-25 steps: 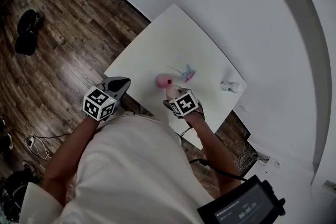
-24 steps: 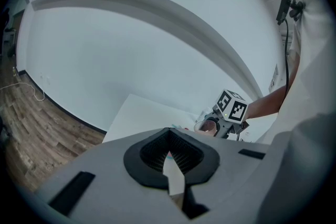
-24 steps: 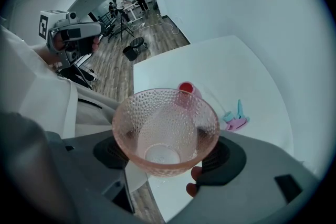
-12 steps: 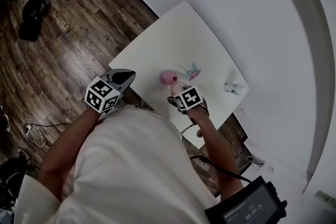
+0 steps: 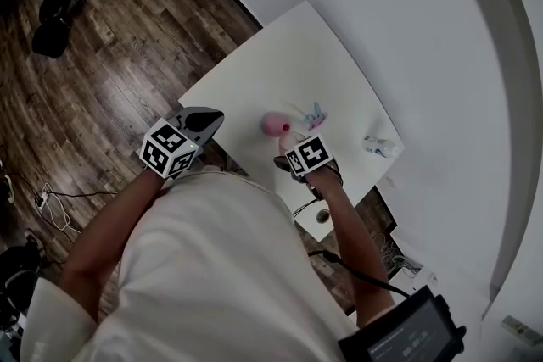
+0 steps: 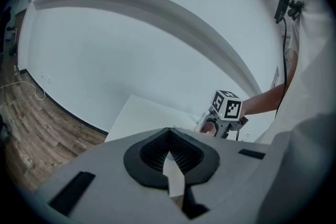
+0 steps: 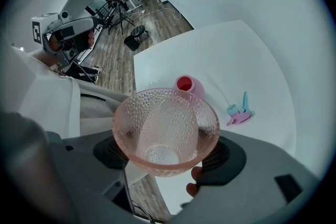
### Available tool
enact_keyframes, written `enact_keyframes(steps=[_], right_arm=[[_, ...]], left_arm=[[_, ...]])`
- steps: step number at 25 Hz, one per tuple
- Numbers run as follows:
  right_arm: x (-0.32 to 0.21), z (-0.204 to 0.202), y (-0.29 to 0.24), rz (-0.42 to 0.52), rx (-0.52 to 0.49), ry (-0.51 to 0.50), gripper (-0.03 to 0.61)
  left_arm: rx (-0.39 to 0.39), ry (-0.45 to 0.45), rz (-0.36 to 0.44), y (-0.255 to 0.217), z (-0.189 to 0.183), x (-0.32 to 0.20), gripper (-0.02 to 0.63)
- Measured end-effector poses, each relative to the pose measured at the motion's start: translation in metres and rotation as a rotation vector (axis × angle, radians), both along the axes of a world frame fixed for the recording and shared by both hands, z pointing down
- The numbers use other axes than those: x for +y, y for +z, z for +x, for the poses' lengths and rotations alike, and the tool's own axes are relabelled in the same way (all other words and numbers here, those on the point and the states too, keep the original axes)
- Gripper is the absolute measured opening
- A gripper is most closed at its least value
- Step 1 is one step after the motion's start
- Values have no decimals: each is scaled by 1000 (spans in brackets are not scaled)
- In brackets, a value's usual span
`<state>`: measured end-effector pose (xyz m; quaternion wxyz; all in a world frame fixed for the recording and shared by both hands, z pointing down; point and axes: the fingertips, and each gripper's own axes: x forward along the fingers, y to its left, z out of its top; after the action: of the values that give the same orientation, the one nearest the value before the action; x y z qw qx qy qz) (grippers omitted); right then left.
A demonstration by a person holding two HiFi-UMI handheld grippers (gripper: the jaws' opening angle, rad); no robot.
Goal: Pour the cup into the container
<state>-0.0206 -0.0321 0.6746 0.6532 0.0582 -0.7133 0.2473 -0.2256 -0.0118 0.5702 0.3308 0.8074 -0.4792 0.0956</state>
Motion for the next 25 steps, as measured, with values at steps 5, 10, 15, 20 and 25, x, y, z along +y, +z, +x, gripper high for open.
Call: enact_keyframes(steps=[5,10,15,20,25], right_arm=[[2,-1,-1,-15,25,-6,379],[-4,-1,0,-35,39,-15,379],[-4,-2,0,-50,56,-24,379],[-4,-2,0,-67,76,-29,379],[-5,-2,0,-76,92,-31,377]], left_arm=[[2,-11,-1,0,-6,5,9],[7,-21,-8,3,-8,2,9],[10,-23,-6,2,-10,1,9],[13,-33,-11,3,-15,3,9],[17,-37,-13,4,-18,3,9]])
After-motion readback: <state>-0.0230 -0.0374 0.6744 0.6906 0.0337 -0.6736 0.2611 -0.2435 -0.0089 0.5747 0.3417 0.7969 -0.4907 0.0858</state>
